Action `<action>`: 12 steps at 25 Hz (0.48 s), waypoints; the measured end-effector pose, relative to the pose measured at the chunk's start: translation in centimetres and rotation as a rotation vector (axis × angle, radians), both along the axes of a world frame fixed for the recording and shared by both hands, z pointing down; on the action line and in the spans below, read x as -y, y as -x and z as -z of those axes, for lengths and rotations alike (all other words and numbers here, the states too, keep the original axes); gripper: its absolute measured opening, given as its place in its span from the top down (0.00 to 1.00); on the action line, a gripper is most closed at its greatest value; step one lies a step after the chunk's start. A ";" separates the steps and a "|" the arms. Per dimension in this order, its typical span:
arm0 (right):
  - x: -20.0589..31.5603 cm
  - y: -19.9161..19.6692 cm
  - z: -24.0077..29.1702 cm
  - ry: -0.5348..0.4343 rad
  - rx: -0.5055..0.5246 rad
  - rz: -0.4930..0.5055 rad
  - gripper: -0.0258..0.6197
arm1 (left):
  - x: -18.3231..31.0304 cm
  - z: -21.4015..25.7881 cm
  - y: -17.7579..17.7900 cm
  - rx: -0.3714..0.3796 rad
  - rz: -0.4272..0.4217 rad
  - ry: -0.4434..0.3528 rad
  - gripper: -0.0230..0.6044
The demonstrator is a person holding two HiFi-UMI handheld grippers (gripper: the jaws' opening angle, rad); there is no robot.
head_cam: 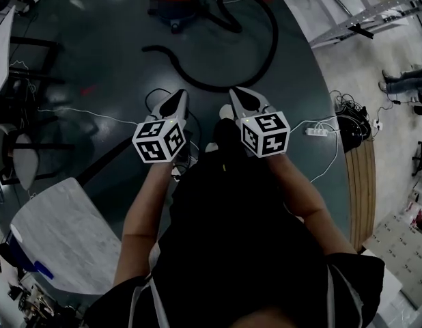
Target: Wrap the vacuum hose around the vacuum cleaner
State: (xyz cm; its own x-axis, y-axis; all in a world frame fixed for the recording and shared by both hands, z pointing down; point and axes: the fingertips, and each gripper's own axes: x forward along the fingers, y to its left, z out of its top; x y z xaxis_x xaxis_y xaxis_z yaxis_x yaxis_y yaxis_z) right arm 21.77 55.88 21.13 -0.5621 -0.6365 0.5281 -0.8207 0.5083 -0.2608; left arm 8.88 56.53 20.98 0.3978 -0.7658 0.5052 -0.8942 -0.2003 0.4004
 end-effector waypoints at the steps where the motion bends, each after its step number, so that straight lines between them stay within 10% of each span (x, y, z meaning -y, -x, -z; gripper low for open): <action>1: 0.8 0.0 -0.2 0.004 -0.001 0.005 0.96 | 0.7 -0.1 0.1 0.002 0.006 0.003 0.95; 12: 10.9 -0.7 -2.9 0.048 -0.025 0.074 0.96 | 10.5 -2.3 1.1 0.046 0.080 0.045 0.95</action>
State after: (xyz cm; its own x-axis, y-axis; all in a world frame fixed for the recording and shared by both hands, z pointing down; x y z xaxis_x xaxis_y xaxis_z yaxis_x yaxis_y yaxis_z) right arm 22.46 45.03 23.99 -0.5928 -0.5673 0.5716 -0.7879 0.5554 -0.2660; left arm 7.81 46.03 23.25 0.3117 -0.7703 0.5563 -0.9242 -0.1099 0.3657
